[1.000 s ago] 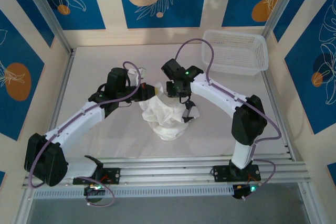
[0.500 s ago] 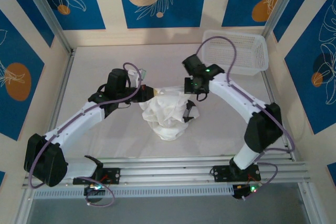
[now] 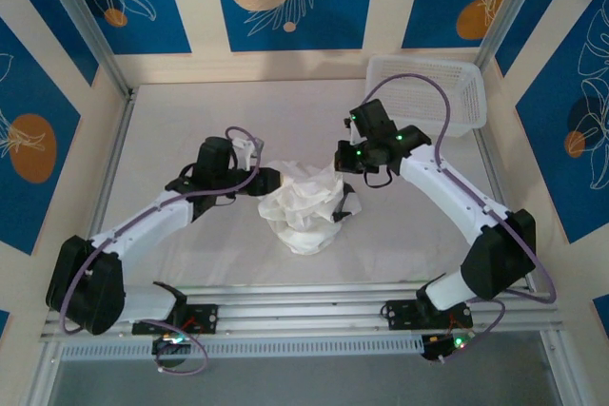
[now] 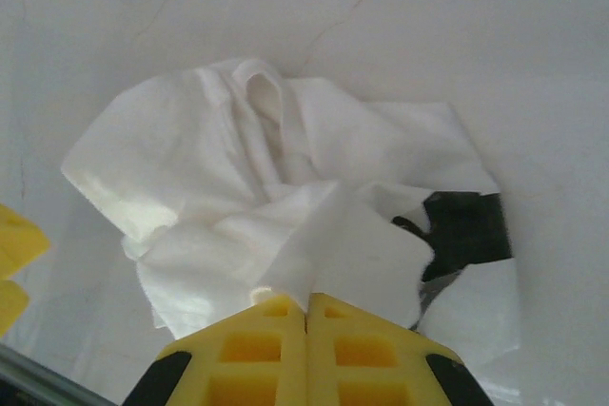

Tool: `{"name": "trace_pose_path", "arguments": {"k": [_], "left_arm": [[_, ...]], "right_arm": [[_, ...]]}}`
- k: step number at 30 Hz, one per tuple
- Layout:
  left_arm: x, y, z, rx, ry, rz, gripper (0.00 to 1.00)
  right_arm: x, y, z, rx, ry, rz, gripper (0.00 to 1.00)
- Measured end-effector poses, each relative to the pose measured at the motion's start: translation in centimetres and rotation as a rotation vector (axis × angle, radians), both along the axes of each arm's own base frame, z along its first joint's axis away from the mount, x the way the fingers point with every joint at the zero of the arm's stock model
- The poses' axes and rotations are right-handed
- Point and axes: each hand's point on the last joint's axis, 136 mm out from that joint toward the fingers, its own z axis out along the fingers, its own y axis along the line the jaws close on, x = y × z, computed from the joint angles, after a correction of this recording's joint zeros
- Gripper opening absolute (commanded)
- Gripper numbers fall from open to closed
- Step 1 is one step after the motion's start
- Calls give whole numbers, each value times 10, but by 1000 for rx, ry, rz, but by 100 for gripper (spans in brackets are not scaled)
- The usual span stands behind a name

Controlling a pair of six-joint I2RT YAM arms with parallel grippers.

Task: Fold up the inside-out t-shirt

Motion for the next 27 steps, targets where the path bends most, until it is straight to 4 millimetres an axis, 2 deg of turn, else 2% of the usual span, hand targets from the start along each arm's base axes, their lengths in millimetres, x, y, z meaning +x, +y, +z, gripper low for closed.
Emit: {"name": "trace_pose_path", "arguments": {"k": [4,8,11,13,17,20,27], "left_arm": [[-1,-12,26,35,-121,-84,52],[-13,-54,53,95,-280,-250,57],[-19,-86,51,168,-356,-351,59],[-20,-101,38,209,-371,-400,60],[-13,-102,10,283,-355,-412,62],[-9,-101,7,307,-370,-409,61],[9,-88,0,402,-403,-321,49]], "right_arm": [[-7,14,-6,-7,7,57,0],[-7,17,-3,-6,0,64,0],[-1,13,2,-13,-18,36,0],[2,4,8,0,-26,-5,0],[7,-19,35,69,-92,-93,0],[5,-22,48,100,-118,-104,0],[0,-14,44,129,-92,-80,0]]}}
